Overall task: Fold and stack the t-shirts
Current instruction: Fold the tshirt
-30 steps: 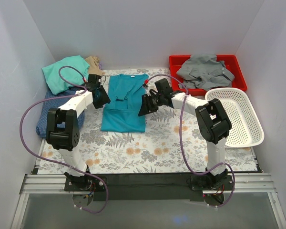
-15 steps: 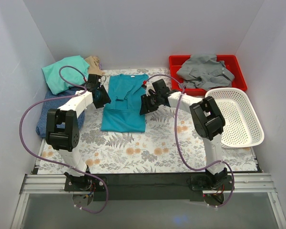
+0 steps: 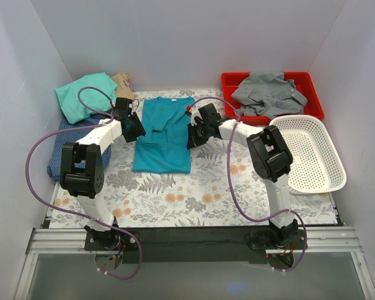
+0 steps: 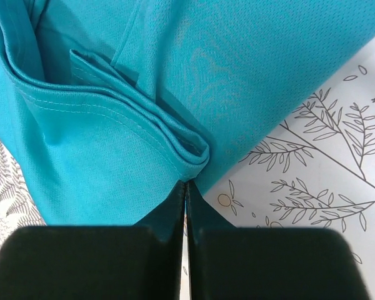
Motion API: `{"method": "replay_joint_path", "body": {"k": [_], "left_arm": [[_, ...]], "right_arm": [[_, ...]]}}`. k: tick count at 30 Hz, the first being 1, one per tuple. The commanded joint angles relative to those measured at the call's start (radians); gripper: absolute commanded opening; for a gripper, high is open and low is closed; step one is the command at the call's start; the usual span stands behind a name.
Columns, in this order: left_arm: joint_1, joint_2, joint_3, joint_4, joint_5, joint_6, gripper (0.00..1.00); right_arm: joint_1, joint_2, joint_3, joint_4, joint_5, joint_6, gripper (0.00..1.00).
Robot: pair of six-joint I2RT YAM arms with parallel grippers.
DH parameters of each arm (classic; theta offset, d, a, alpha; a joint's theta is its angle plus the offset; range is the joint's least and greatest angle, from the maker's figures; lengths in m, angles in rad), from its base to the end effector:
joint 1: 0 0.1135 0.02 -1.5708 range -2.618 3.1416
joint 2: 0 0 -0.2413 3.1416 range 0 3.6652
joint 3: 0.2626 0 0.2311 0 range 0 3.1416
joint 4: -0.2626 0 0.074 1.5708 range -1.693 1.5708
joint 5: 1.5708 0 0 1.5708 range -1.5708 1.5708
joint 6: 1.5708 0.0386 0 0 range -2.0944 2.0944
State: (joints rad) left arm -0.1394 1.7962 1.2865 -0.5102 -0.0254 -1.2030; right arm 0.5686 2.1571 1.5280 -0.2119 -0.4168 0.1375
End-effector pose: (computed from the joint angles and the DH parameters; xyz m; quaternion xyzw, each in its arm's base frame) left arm 0.3536 -0.0486 0.1962 -0.4909 0.8276 -0.1596 0.2206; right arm 0.3641 0.2512 0.1502 -0.2676 0.8770 0.3021 0.2608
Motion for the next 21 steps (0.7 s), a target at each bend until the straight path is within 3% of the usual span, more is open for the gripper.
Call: {"method": "replay_joint_path", "body": {"k": [1,11,17,19,21], "left_arm": [[0.003,0.009,-0.012,0.015,0.005,0.014,0.40],[0.008,0.097,-0.007,0.018,-0.005,0.017,0.17],[0.011,0.127,-0.012,0.025,-0.013,0.023,0.05],[0.015,0.146,0.003,0.018,-0.021,0.031,0.04],[0.017,0.152,0.017,0.012,-0.010,0.043,0.13]], "right_arm": [[-0.009,-0.014,0.024,0.006,0.027,-0.019,0.01],[-0.038,-0.108,-0.068,0.057,0.114,-0.027,0.01],[-0.039,-0.193,-0.201,0.172,0.220,-0.010,0.01],[-0.041,-0.200,-0.204,0.183,0.262,-0.010,0.01],[-0.042,-0.189,-0.192,0.183,0.257,-0.018,0.01]]}}
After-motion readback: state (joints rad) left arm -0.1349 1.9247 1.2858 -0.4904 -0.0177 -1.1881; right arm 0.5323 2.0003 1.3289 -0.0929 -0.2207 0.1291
